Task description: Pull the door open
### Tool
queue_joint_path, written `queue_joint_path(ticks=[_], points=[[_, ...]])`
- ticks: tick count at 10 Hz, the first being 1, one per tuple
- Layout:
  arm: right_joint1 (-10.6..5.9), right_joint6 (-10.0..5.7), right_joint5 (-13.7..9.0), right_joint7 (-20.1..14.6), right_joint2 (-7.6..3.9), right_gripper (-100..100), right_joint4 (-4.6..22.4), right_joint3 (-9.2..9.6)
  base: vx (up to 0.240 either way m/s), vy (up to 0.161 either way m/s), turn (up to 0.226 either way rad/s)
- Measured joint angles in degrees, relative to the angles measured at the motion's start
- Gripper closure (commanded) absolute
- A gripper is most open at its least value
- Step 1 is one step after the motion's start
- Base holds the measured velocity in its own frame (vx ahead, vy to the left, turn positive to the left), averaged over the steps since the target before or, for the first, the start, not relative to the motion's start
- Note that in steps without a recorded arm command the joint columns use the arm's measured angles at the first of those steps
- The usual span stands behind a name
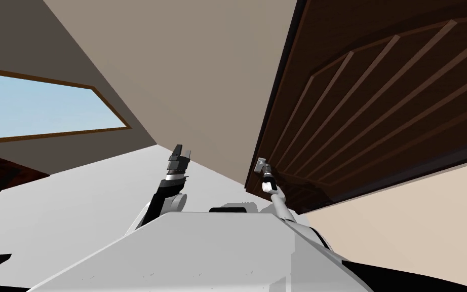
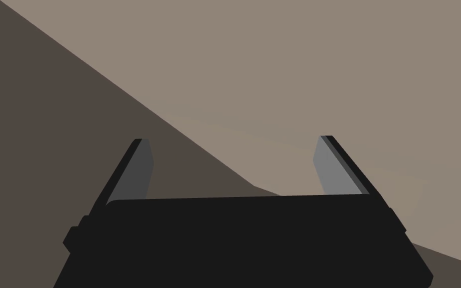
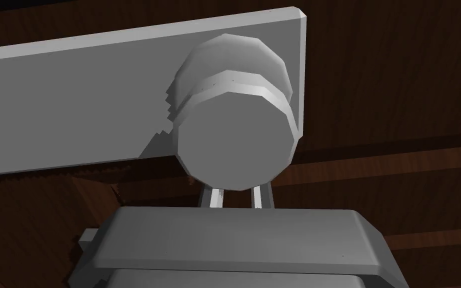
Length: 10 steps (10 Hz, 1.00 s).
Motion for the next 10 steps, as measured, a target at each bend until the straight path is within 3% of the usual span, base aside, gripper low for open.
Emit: queue_joint_path(ticks=[4,5,10], points=[[-0.69,-0.15,-6.5,-6.2,-0.72,100,1.5,0.88,-0.074,-0.032,0.117],[-1.58,-0.64,-7.4,-7.4,-0.93,-100,3.2,1.09,-0.058,-0.021,0.026],[-1.48,-0.4,-12.6,-13.4,0.42,-100,1.7,-0.49,-0.086,-0.013,0.034]])
